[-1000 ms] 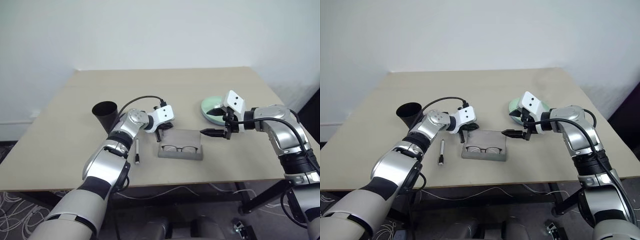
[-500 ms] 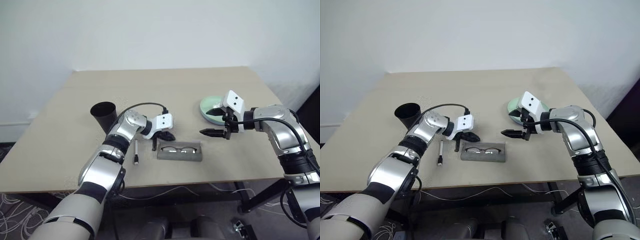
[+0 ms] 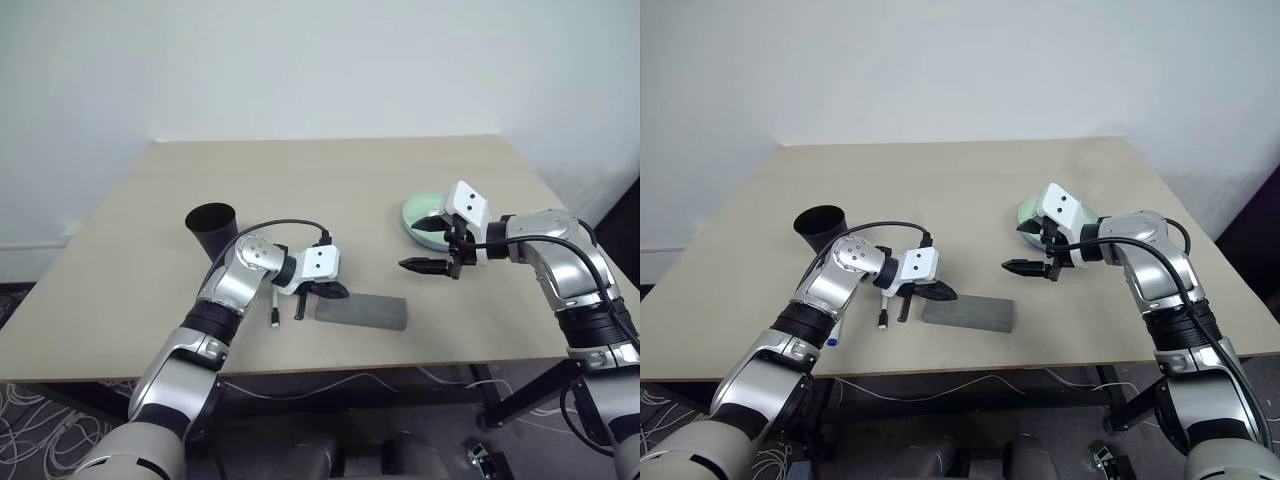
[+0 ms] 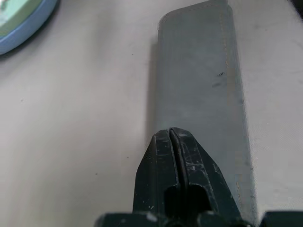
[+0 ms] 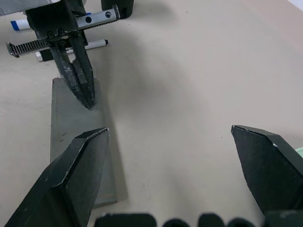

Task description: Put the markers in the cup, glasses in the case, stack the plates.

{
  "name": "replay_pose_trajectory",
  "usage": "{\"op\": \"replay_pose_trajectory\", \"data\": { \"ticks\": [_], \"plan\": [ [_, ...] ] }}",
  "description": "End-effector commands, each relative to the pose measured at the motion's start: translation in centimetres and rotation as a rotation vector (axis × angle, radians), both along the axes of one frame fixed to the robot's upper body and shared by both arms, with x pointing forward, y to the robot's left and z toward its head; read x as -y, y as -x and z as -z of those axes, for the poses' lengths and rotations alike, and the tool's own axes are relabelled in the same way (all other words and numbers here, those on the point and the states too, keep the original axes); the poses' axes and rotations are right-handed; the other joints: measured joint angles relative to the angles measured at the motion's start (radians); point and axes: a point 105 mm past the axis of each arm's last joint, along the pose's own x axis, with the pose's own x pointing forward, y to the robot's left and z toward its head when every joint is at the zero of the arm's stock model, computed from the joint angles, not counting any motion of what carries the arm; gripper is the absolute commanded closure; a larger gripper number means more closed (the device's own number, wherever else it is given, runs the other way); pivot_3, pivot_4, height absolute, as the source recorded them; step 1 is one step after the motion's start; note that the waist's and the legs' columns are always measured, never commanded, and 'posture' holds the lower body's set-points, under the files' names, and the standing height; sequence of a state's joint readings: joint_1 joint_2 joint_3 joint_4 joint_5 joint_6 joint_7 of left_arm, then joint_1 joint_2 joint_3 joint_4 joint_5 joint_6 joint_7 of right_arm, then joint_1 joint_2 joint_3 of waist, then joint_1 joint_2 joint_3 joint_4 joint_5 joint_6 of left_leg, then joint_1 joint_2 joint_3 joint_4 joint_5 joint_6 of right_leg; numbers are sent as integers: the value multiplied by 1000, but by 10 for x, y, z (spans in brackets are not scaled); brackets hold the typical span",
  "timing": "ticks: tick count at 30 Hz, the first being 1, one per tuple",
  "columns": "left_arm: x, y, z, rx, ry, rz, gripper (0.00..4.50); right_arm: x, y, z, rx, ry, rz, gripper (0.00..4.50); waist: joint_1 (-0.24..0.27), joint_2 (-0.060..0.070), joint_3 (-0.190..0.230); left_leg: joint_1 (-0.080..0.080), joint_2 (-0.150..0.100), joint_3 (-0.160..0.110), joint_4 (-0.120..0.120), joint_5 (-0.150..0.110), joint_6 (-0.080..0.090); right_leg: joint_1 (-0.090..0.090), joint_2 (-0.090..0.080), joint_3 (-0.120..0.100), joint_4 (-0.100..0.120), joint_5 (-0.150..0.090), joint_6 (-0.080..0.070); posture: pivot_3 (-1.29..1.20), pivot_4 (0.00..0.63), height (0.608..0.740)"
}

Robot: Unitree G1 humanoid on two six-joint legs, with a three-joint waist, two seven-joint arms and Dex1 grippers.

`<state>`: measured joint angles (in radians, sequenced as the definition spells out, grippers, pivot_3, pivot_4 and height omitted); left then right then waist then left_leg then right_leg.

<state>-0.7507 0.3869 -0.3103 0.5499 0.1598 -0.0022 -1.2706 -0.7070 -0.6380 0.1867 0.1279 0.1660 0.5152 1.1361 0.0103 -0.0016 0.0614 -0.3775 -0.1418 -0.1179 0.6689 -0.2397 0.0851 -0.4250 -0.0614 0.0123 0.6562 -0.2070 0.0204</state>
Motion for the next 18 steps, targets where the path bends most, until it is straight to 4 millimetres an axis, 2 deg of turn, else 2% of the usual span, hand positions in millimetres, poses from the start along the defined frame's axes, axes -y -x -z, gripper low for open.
{"op": "replay_pose_trajectory", "data": {
  "ticks": [1,6,8,12,14,18],
  "plan": [
    [0,-31,-35,162,89,-219,4481,-5,-2,-18,60,-12,-28,0,0,0,0,0,0,0,0,0,0,0,0,0,0,0,0,0,0,740],
    [-5,-50,-52,148,125,-562,4481,-5,-2,-17,54,-7,-31,0,-1,0,0,0,0,0,0,0,0,0,0,0,1,-3,5,0,0,740],
    [-13,-57,-53,85,101,-811,4481,-6,-3,-18,54,-6,-36,0,-1,0,0,0,0,0,0,0,0,0,0,0,0,-1,2,0,0,740],
    [-22,-52,-49,-119,46,-1132,4481,-10,-5,-18,52,-3,-52,0,-1,-1,0,-1,0,0,1,0,0,-1,2,0,0,-3,5,0,0,740],
    [-19,-46,-52,-176,62,-1196,4481,-12,-5,-19,52,-3,-59,0,-3,-1,0,-1,0,0,1,0,0,0,2,0,0,-3,5,0,0,740],
    [-28,-42,-60,-222,105,-1350,4481,-15,-5,-18,50,-4,-71,0,-7,-1,0,-1,0,0,0,1,-2,-1,2,0,1,-3,5,0,0,740]
  ]
}}
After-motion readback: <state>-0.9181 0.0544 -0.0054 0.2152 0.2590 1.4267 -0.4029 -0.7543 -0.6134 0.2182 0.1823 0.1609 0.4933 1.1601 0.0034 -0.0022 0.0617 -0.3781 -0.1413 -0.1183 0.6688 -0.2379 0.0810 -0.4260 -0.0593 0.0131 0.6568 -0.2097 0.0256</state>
